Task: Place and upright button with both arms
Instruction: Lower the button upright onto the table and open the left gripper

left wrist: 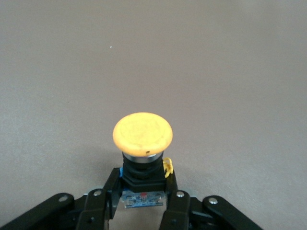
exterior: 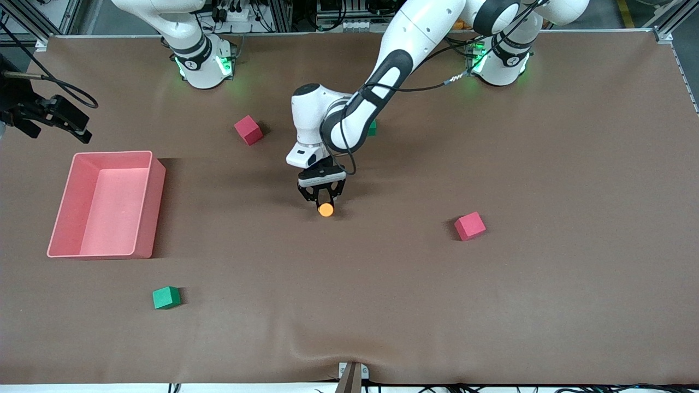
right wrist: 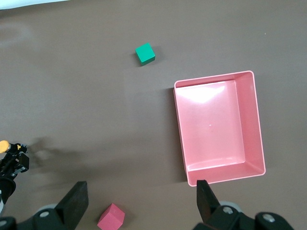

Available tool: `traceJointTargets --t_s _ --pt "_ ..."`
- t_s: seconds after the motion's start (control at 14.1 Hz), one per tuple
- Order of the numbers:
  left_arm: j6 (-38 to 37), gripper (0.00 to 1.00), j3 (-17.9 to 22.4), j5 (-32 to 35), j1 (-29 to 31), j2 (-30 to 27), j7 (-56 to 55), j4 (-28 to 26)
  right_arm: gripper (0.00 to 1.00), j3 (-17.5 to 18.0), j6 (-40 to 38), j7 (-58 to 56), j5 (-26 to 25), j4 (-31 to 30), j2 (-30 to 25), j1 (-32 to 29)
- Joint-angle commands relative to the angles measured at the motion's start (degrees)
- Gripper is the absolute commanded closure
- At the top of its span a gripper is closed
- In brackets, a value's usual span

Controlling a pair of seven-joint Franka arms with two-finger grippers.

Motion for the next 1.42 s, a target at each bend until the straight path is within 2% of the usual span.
traceJointTargets --t_s 0.0,0.28,0.43,0.71,0.92,0.99,1.06,1.13,1.35 --pt "0.10 1.00 1.17 5.27 -1.53 0.96 -4.18 -0.15 0.00 0.49 -1.00 -0.34 -0.33 1.60 0.74 -0.62" --pt "-2.71 1.00 1.08 10.81 -2.06 1.14 -6.38 -0.33 0.00 0.49 -1.00 -0.34 -0.16 1.60 0.74 -0.62" --pt "-2.81 1.00 1.17 11.60 -2.23 1.23 -8.39 -0.41 0.00 0.49 -1.00 -0.34 -0.16 1.51 0.74 -0.54" --pt "-2.90 1.00 1.17 19.42 -2.50 3.34 -14.89 -0.41 0.00 0.49 -1.08 -0.34 -0.16 1.42 0.74 -0.54" --pt "-2.90 1.00 1.08 21.54 -2.50 3.34 -16.92 -0.33 0.00 0.49 -1.43 -0.34 -0.16 1.42 0.74 -0.62" --pt "-2.90 0.89 1.08 21.37 -2.50 3.16 -16.93 -0.33 0.00 0.49 -1.70 -0.25 -0.16 1.42 0.74 -0.62" --pt "-2.90 0.41 1.00 21.11 -2.50 2.99 -17.01 -0.33 0.00 0.49 -1.79 -0.25 -0.16 1.42 0.74 -0.62" --pt "-2.90 0.00 0.99 21.36 -2.50 3.07 -16.93 -0.41 0.00 0.49 -1.79 -0.25 -0.16 1.42 0.74 -0.62" --pt "-2.90 0.00 0.47 19.71 -3.19 2.37 -17.02 -0.85 0.00 0.49 -1.79 -0.25 -0.16 1.42 0.74 -0.62"
